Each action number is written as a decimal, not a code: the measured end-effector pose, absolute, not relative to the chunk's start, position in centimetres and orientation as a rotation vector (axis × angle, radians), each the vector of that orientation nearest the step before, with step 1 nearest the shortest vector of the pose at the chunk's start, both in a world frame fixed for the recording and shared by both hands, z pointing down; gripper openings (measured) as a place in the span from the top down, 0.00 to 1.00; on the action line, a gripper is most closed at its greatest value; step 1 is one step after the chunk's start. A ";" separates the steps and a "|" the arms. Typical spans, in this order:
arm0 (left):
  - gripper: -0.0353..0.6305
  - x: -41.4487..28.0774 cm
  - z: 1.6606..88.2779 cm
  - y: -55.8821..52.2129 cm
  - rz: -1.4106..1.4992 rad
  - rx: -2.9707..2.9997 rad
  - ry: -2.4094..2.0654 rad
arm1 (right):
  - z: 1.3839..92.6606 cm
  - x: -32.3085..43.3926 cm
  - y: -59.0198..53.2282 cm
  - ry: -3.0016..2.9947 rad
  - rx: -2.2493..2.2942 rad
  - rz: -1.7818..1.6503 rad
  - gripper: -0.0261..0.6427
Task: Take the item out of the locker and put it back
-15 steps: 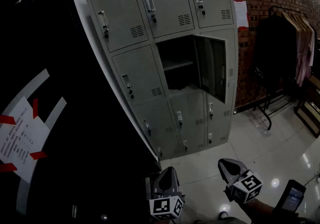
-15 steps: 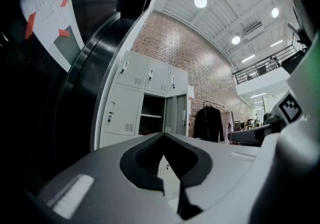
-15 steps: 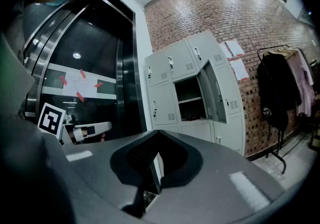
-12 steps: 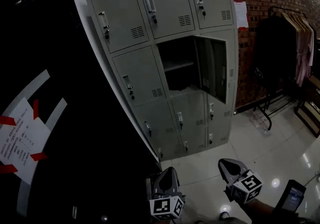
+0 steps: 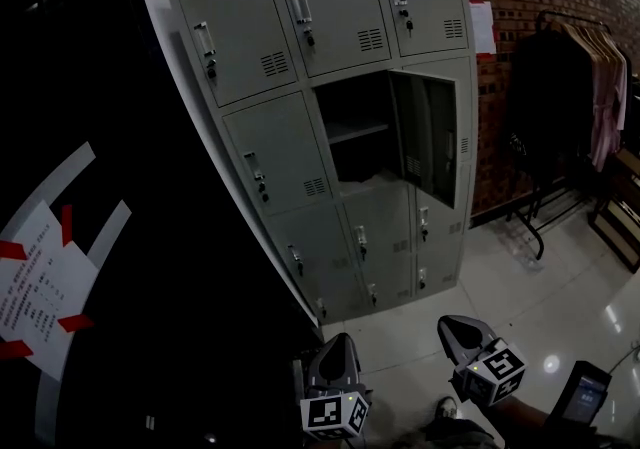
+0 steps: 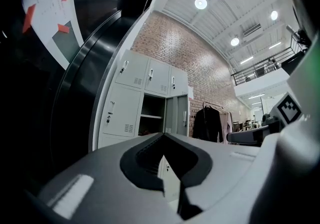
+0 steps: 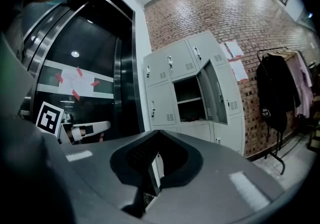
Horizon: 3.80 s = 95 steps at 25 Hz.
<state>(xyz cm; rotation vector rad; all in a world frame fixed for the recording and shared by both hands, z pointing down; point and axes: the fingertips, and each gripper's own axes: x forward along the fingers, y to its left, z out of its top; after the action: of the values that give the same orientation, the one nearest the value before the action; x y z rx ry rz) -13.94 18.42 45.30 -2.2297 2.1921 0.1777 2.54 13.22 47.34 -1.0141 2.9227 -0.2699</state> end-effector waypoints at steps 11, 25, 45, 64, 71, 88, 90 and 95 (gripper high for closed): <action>0.95 -15.2 45.1 9.8 0.151 -2.183 2.202 | 47.5 1.2 4.1 2.925 -0.967 -0.255 0.96; 0.95 -16.0 44.2 -6.4 0.118 -2.075 2.273 | 46.3 0.2 -13.1 2.952 -0.833 -0.260 0.96; 0.95 -23.6 45.9 -20.3 0.099 -2.141 2.246 | 48.0 -7.2 -26.2 2.947 -0.922 -0.275 0.96; 0.95 -29.4 46.4 -30.0 0.115 -2.247 2.169 | 48.2 -13.7 -34.8 2.931 -1.046 -0.261 0.96; 0.95 -29.0 47.5 -33.2 0.094 -2.270 2.174 | 48.5 -14.5 -37.3 2.943 -1.036 -0.265 0.96; 0.95 -27.7 53.2 -46.0 -0.124 -2.339 2.224 | 49.1 -14.4 -40.8 2.945 -1.067 -0.277 0.96; 0.95 -27.9 53.6 -46.9 -0.153 -2.334 2.244 | 49.2 -14.3 -40.9 2.946 -1.073 -0.279 0.96; 0.95 -28.6 54.7 -48.6 -0.241 -2.286 2.268 | 49.3 -13.9 -41.4 2.937 -1.087 -0.282 0.96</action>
<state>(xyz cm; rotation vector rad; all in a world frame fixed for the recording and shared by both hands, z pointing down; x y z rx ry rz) -28.59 -48.59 54.71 -2.2860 2.2684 -0.2411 -13.92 -41.44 49.28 -1.0873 2.9369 -0.2822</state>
